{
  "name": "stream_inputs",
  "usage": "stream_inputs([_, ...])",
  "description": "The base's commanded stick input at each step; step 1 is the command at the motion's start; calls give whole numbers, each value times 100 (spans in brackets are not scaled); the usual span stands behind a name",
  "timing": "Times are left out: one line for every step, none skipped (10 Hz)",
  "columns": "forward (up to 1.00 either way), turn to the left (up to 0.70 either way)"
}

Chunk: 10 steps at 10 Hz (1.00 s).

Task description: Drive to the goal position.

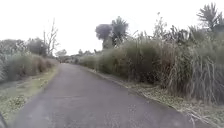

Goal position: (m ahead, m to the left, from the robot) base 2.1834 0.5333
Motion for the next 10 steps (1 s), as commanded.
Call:
stream_inputs([0,100])
stream_inputs([0,100])
stream_inputs([0,100])
stream_inputs([0,100])
stream_inputs([0,100])
stream_inputs([0,100])
stream_inputs([0,100])
stream_inputs([0,100])
stream_inputs([0,100])
stream_inputs([0,100])
